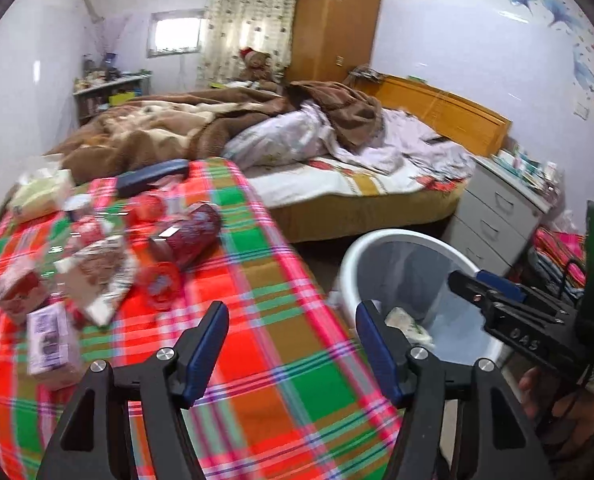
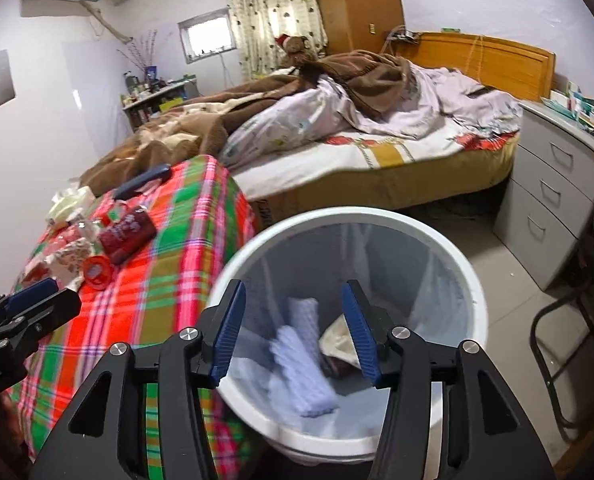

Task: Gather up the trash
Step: 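Move both tools back over the bed toward the remaining trash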

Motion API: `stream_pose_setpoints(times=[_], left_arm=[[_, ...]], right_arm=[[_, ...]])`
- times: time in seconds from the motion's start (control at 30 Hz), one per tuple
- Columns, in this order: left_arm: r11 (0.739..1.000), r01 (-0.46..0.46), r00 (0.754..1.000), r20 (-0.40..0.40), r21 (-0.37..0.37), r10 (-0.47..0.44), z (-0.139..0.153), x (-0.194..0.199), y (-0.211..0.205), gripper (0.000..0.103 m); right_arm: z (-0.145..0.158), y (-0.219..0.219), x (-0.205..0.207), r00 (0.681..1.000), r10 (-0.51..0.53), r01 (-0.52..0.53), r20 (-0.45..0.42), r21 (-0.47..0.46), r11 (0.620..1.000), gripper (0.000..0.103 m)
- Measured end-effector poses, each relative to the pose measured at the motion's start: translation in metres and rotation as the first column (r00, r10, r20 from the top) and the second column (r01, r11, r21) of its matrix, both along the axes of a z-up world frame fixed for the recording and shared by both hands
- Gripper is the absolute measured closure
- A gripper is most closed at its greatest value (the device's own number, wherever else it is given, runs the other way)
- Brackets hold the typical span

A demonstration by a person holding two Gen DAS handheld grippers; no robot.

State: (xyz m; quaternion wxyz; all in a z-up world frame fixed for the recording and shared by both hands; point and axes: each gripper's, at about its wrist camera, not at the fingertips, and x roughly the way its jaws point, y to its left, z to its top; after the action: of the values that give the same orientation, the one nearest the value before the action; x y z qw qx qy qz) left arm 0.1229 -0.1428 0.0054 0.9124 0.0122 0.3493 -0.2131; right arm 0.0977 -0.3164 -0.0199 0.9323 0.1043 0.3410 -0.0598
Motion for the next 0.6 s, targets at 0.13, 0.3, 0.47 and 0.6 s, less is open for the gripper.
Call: stream_pose_setpoints(times=[0.13, 0.3, 0.47, 0.6], left_arm=[[0.998, -0.067, 0.998, 0.003, -0.010, 0.067, 0.001, 0.000, 0.034, 0.037], [0.991, -0.131, 0.991, 0.002, -0.014, 0.131, 0.000, 0.001, 0.068, 0.037], [0.978, -0.210, 0.978, 0.002, -0.017, 0.210, -0.001, 0.004, 0.104, 0.037], [0.962, -0.275, 0.962, -0.006, -0.006, 0.275, -0.006, 0.009, 0.131, 0.037]], right_arm=[[0.003, 0.017, 0.003, 0.999, 0.035, -0.035, 0.015, -0.002, 0.999, 0.046], [0.003, 0.037, 0.011, 0.997, 0.076, -0.076, 0.019, 0.002, 0.997, 0.046], [0.003, 0.057, 0.021, 0.993, 0.120, -0.120, 0.015, 0.010, 0.993, 0.046], [0.002, 0.072, 0.034, 0.989, 0.149, -0.150, 0.005, 0.022, 0.989, 0.046]])
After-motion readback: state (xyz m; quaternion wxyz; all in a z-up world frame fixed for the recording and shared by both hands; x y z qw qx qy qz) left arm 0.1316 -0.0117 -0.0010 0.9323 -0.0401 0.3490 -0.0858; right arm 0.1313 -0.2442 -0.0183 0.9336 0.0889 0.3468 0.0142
